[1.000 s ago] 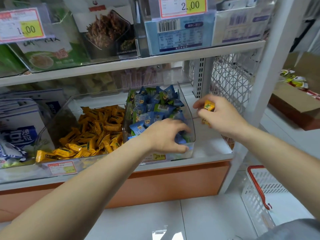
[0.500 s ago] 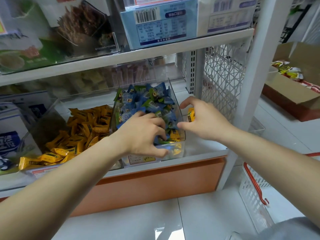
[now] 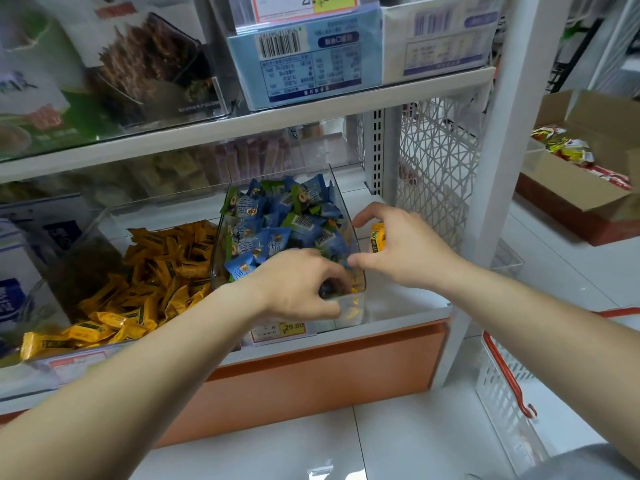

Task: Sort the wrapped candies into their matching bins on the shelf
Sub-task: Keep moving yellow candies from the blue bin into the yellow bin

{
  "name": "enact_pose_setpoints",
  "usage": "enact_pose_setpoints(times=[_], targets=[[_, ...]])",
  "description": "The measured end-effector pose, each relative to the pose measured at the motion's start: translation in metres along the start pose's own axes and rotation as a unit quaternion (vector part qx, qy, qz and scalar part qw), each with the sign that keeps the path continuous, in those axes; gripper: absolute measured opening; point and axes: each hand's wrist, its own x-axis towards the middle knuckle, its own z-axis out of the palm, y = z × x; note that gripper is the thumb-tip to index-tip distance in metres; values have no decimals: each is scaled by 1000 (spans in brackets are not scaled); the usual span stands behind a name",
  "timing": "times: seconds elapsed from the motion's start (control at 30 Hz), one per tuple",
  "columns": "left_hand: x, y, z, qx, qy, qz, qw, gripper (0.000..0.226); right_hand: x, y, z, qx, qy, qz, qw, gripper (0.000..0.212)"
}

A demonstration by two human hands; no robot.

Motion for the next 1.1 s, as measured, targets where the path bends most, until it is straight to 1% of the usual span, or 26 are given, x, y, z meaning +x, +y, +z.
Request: enact_pose_setpoints(times=[0.07, 0.13, 0.2, 0.3, 0.4, 0.43, 0.5, 0.6, 0.67, 0.77, 0.83, 0.97, 1.0, 1.07, 1.1], targets=[[-3, -5, -3, -22, -16, -10, 1000, 53, 0, 1, 0, -4, 0, -3, 1000, 49], [-3, -10, -9, -73, -39, -48, 995, 62, 0, 2, -1, -4, 0, -4, 1000, 50], [3, -15, -14, -90, -43, -93, 991, 56, -1, 1, 0, -2, -2, -3, 1000, 50], [19, -7, -12, 11, -4, -109, 994, 40, -1, 1, 1, 1, -2, 0, 1000, 49], [32, 2, 2, 88, 46, -142, 985, 35, -1, 1, 2, 9, 2, 2, 1000, 48], [34, 2, 7, 95, 53, -142, 984, 35, -1, 2, 2, 11, 2, 3, 1000, 48], [33, -1, 12, 75, 57, -112, 989, 31, -1, 2, 2, 17, -3, 4, 1000, 49], [29, -8, 14, -21, 54, -69, 996, 22, -1, 3, 2, 21, -9, 5, 1000, 50], [30, -9, 13, -64, 35, -45, 996, 26, -1, 3, 2, 22, -10, 4, 1000, 49], [37, -9, 9, -48, -13, -54, 997, 37, -1, 3, 3, 25, -7, 1, 1000, 48], [42, -8, 10, -25, -41, -73, 996, 37, -1, 3, 3, 27, -8, 1, 1000, 48], [51, -7, 15, -4, -70, -104, 992, 53, 0, 4, 2, 42, -12, 5, 999, 48], [52, -6, 16, -5, -72, -108, 991, 50, 0, 4, 2, 44, -13, 4, 999, 47], [55, -5, 17, -9, -54, -113, 992, 30, 1, 4, 2, 46, -13, 2, 999, 46], [56, -5, 17, -5, -39, -114, 993, 25, 1, 4, 2, 47, -14, 2, 999, 46]])
